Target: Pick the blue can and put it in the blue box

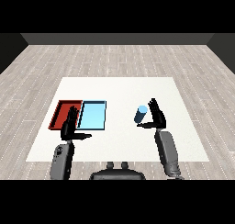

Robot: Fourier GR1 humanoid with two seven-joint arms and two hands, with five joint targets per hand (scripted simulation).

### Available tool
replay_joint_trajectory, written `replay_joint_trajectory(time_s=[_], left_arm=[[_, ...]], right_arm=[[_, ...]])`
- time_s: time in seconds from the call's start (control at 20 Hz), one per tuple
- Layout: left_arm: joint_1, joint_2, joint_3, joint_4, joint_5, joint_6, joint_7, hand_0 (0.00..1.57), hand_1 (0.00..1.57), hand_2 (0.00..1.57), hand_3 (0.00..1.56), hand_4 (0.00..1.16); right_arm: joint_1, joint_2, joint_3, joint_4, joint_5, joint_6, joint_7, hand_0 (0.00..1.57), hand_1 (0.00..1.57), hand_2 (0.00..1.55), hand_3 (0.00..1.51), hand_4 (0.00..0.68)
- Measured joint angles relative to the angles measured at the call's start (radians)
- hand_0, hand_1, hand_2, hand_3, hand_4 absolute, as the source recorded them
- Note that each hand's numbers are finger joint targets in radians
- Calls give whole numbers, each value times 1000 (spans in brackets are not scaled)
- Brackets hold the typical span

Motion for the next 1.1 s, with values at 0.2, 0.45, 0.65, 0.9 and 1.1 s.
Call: replay_joint_trajectory(time_s=[0.2,0.45,0.65,0.9,1.1], left_arm=[[0,-15,-21,-12,-10,19,10,0,0,0,0,0],[11,3,-8,-30,10,3,18,0,0,0,0,0],[5,12,5,-43,36,-9,37,0,0,0,0,0],[-6,-4,-6,-13,27,2,16,0,0,0,0,0],[8,4,2,-15,42,-12,15,0,0,0,0,0]], right_arm=[[-14,-4,-18,37,-9,-17,-1,0,0,0,0,0],[-36,-13,-38,119,-12,-25,-42,0,0,0,0,0],[-93,-32,-67,225,-29,-15,-71,0,0,0,0,0],[-136,-40,-82,303,-47,-17,-74,0,0,0,0,0],[-178,-31,-83,406,-43,-23,-112,0,0,0,0,0]])
